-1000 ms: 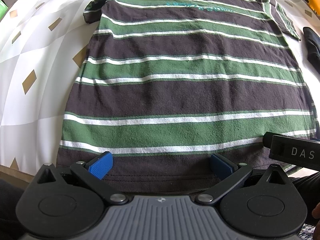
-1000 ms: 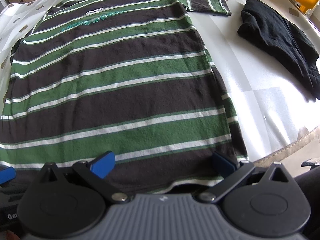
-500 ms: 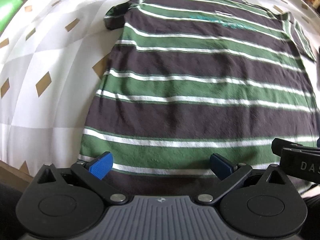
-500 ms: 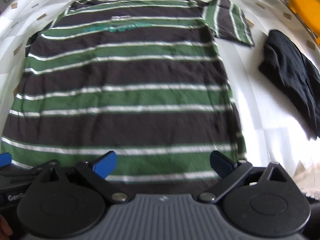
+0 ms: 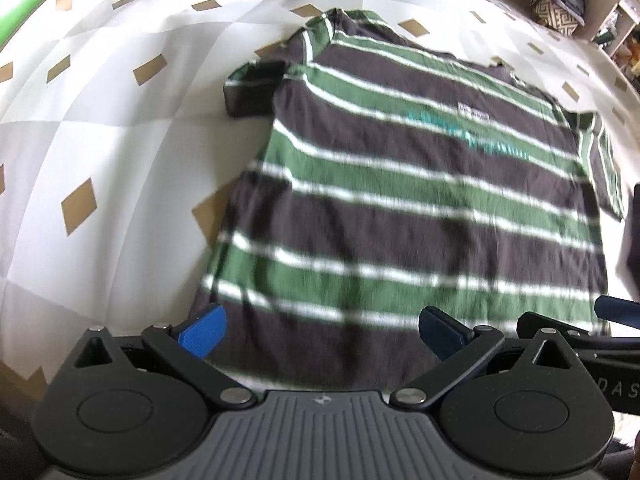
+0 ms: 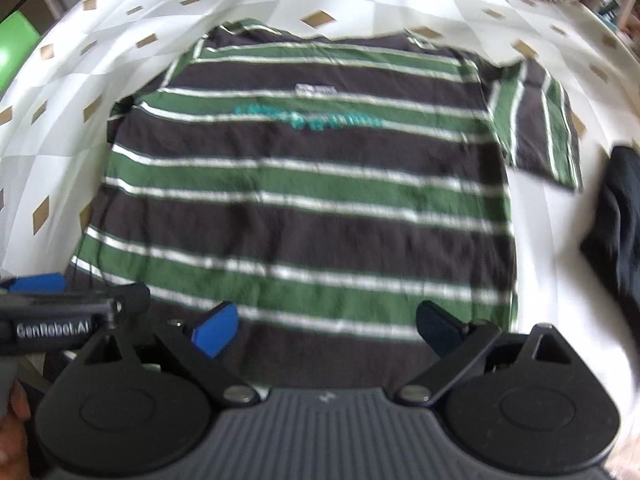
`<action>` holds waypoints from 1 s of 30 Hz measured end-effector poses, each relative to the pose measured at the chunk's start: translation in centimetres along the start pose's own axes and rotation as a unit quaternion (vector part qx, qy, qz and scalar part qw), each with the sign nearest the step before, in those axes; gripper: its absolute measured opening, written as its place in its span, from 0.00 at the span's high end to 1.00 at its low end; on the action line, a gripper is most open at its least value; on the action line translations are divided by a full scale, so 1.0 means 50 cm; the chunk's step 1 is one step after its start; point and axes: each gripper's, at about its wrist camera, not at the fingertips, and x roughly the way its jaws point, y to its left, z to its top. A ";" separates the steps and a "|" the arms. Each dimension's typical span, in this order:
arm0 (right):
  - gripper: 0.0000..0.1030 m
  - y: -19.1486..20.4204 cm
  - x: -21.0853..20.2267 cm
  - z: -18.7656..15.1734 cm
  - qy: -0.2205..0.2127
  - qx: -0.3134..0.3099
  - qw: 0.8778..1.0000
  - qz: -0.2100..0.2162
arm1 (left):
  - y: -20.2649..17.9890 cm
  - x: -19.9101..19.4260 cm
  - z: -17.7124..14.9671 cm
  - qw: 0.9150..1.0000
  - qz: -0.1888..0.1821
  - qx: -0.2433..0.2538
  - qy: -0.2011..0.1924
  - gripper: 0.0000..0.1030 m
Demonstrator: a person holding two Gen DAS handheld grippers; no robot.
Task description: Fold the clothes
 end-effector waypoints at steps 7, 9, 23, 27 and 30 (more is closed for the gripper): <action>0.06 -0.004 0.014 0.055 -0.003 -0.011 1.000 0.005 | 0.026 0.014 0.066 1.000 -0.017 -0.024 0.009 0.00; 0.06 -0.007 0.023 0.063 -0.001 -0.010 1.000 0.003 | 0.035 0.017 0.083 0.999 -0.024 -0.032 0.010 0.00; 0.07 0.060 0.054 0.098 -0.004 -0.095 0.995 0.030 | 0.093 0.053 0.211 0.989 -0.107 -0.096 0.038 0.00; 0.07 0.064 0.048 0.118 -0.022 -0.091 0.994 0.057 | 0.117 0.068 0.241 0.982 -0.138 -0.125 0.037 0.00; 0.07 0.066 0.046 0.133 -0.033 -0.089 0.994 0.052 | 0.139 0.079 0.261 0.972 -0.174 -0.155 0.034 0.00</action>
